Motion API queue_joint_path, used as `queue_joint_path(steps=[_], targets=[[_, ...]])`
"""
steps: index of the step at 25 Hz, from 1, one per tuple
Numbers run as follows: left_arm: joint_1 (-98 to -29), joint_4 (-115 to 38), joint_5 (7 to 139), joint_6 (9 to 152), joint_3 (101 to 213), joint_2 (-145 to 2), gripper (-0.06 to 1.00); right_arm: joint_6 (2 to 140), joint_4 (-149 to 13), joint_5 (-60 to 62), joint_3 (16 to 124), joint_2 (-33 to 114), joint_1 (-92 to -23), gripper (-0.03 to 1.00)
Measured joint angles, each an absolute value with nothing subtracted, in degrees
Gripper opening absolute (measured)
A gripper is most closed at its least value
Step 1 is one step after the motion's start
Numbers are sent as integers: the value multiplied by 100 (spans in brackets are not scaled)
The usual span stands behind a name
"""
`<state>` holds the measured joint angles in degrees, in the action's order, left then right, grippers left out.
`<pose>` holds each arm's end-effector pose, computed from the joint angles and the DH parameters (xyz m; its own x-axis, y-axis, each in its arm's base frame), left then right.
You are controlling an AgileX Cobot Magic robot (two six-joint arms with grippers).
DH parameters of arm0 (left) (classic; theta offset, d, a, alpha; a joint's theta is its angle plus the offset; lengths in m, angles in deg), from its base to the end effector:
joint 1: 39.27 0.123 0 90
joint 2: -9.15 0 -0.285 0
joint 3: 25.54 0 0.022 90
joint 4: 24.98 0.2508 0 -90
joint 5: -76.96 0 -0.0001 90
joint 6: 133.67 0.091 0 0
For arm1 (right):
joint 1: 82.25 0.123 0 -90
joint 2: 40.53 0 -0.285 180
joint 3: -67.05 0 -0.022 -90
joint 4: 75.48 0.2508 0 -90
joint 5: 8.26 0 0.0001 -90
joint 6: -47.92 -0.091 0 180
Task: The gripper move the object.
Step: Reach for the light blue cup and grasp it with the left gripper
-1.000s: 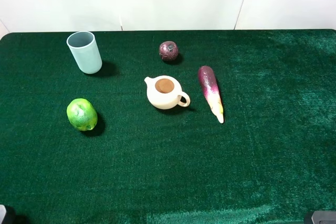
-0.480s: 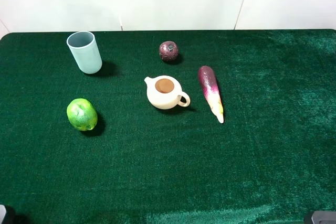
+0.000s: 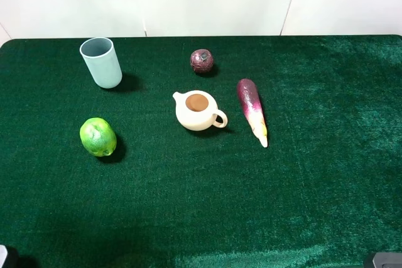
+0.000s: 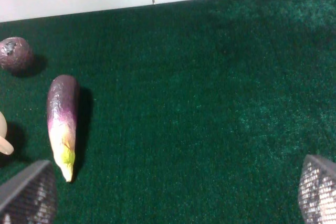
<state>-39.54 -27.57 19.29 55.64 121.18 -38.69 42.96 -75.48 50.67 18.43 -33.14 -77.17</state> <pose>0.1130 -0.0040 0.3263 -0.7407 0.1413 -0.6568 0.1333 0.9891 0.0624 -0.0045 -0.0004 0.2796 -0.4261 0.0489 -0.9034 -0.0519 0.9956 0.0784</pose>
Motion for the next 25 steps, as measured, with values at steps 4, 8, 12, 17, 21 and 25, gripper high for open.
queue_joint_path(steps=[4, 8, 12, 17, 21, 25], targets=[[-3954, -2764, 2105, 5629, 12390, -4514, 94, 4296, -7548, 5067, 1843, -3314, -7717, 69], [-4105, -2745, 2167, 5660, 12722, -5153, 93, 4296, -7548, 5067, 1843, -3314, -7717, 69], [-4381, -2613, 2195, 5665, 13147, -5882, 93, 4296, -7548, 5067, 1843, -3314, -7717, 69], [-4609, -2557, 2209, 5707, 13725, -6831, 93, 4296, -7548, 5067, 1843, -3314, -7717, 69], [-4765, -2548, 2216, 5813, 14216, -7566, 93, 4296, -7548, 5067, 1843, -3314, -7717, 69], [-4906, -2542, 2230, 5943, 14705, -8280, 93, 4296, -7548, 5067, 1843, -3314, -7717, 69]])
